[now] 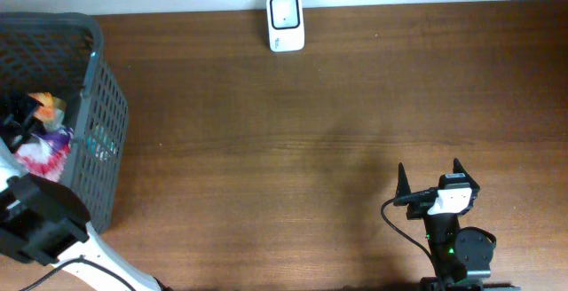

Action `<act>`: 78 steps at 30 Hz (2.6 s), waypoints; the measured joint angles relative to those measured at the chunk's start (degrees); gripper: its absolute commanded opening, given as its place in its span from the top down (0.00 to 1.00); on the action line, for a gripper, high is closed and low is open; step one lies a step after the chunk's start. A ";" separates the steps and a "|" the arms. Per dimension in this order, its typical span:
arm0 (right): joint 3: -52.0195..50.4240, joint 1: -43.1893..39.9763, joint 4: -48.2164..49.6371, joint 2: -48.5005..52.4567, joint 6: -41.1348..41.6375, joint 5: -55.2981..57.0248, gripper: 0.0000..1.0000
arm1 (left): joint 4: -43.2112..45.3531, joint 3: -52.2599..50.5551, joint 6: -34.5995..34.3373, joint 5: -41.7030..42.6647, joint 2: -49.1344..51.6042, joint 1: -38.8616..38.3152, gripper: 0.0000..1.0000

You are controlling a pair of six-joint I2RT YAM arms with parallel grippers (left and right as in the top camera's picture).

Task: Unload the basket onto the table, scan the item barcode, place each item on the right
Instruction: 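Reach left gripper into basket and grasp red-purple snack bag and orange box, then carry items with left gripper and place them on table center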

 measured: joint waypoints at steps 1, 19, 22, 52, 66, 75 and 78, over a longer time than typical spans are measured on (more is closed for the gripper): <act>0.00 0.00 0.00 0.00 -0.02 0.02 0.01 | -0.11 2.97 0.46 0.81 -0.07 0.00 1.00; 0.00 0.00 0.02 -0.02 0.00 0.02 0.01 | 26.34 16.74 0.85 23.93 -21.97 -4.09 1.00; 0.00 0.00 0.00 0.00 0.00 0.02 0.01 | 27.52 16.83 4.39 25.81 -24.28 -10.40 1.00; 0.00 0.00 0.00 0.00 0.00 0.02 0.01 | 2.99 16.83 14.25 5.51 1.99 -62.18 1.00; 0.00 0.00 0.00 0.00 0.00 0.02 0.01 | 1.29 16.83 5.09 -5.99 22.51 -68.22 1.00; 0.00 0.00 0.00 0.00 0.00 0.02 0.01 | 1.36 16.94 4.68 -6.23 28.13 -68.17 0.49; 0.00 0.00 0.00 0.00 0.00 0.02 0.01 | -0.11 22.99 5.11 -5.70 28.35 -67.47 0.39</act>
